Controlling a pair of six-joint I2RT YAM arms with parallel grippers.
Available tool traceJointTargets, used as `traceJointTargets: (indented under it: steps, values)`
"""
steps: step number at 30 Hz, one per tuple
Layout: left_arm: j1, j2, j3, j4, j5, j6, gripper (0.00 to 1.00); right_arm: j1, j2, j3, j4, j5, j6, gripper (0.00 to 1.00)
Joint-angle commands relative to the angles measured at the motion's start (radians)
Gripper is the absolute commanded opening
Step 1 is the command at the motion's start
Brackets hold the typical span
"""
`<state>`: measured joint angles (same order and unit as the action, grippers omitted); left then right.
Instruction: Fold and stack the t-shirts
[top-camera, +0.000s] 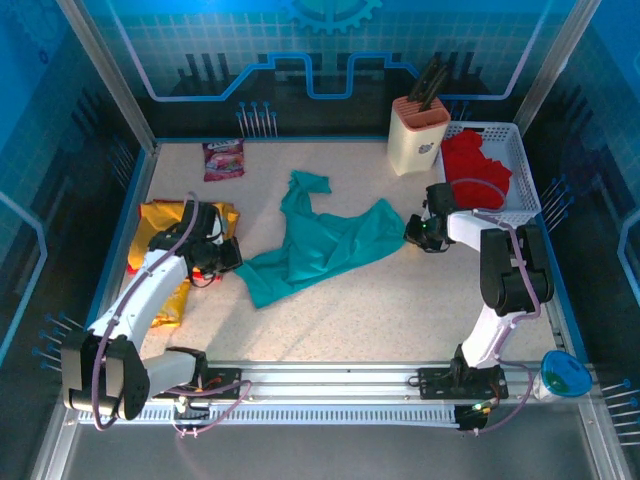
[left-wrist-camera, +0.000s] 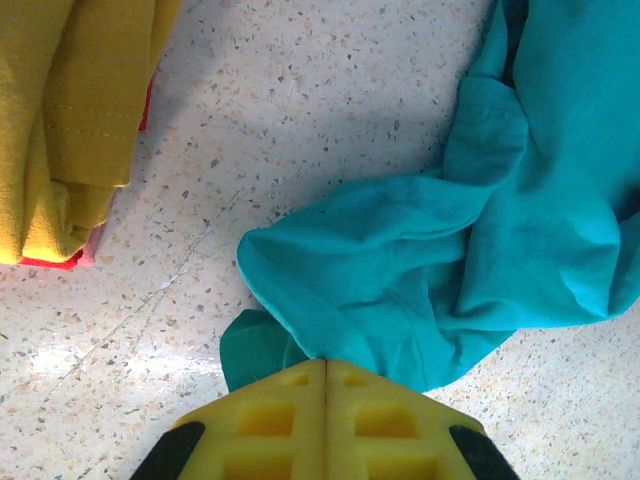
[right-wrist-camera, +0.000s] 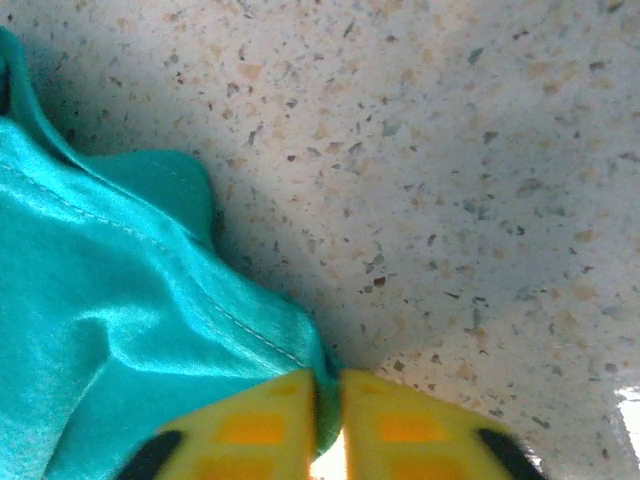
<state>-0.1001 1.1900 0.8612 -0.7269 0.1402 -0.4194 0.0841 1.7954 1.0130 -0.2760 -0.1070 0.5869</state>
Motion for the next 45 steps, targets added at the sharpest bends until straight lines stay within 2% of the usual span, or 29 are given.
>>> traceJointTargets:
  steps: [1, 7, 13, 16, 20, 25, 31, 34, 36, 37, 38, 39, 40, 42, 45]
  values:
    - [0.010, -0.017, 0.000, -0.011, 0.023, -0.009, 0.00, -0.002, -0.042, 0.002, -0.026, 0.006, 0.009, 0.01]
    - [0.008, -0.082, -0.019, -0.053, 0.056, -0.084, 0.00, -0.017, -0.260, -0.023, -0.216, 0.115, -0.018, 0.00]
    - [-0.004, -0.249, -0.020, -0.183, 0.026, -0.171, 0.00, -0.078, -0.571, -0.126, -0.411, 0.224, 0.030, 0.00]
    - [-0.009, -0.326, -0.019, -0.263, 0.021, -0.218, 0.00, -0.115, -0.703, -0.188, -0.494, 0.236, 0.036, 0.00]
    - [-0.032, -0.439, -0.077, -0.322, 0.058, -0.347, 0.00, -0.148, -0.845, -0.210, -0.628, 0.238, 0.054, 0.00]
    - [-0.062, -0.581, -0.170, -0.330, 0.050, -0.476, 0.00, -0.155, -1.072, -0.203, -0.783, 0.322, 0.113, 0.00]
    - [-0.084, -0.641, -0.221, -0.353, 0.054, -0.531, 0.00, -0.159, -1.122, -0.199, -0.882, 0.373, 0.213, 0.00]
    - [-0.092, -0.650, -0.241, -0.365, 0.054, -0.538, 0.00, -0.160, -1.173, -0.189, -0.936, 0.447, 0.273, 0.01]
    - [-0.096, -0.656, -0.264, -0.360, 0.065, -0.538, 0.10, -0.161, -1.211, -0.191, -0.952, 0.484, 0.303, 0.13]
    - [-0.096, -0.658, -0.273, -0.358, 0.072, -0.539, 0.18, -0.161, -1.218, -0.190, -0.955, 0.492, 0.307, 0.16]
    - [-0.098, -0.661, -0.282, -0.358, 0.077, -0.538, 0.31, -0.160, -1.224, -0.185, -0.961, 0.505, 0.313, 0.27]
    - [-0.097, -0.660, -0.285, -0.359, 0.080, -0.534, 0.40, -0.160, -1.229, -0.187, -0.958, 0.507, 0.311, 0.42]
    - [-0.098, -0.659, -0.283, -0.361, 0.080, -0.530, 0.41, -0.160, -1.230, -0.188, -0.952, 0.505, 0.307, 0.51]
    - [-0.098, -0.646, -0.263, -0.368, 0.070, -0.506, 0.43, -0.160, -1.234, -0.189, -0.949, 0.515, 0.311, 0.60]
    - [-0.098, -0.583, -0.210, -0.354, 0.024, -0.437, 0.47, -0.161, -1.225, -0.205, -0.863, 0.468, 0.246, 0.69]
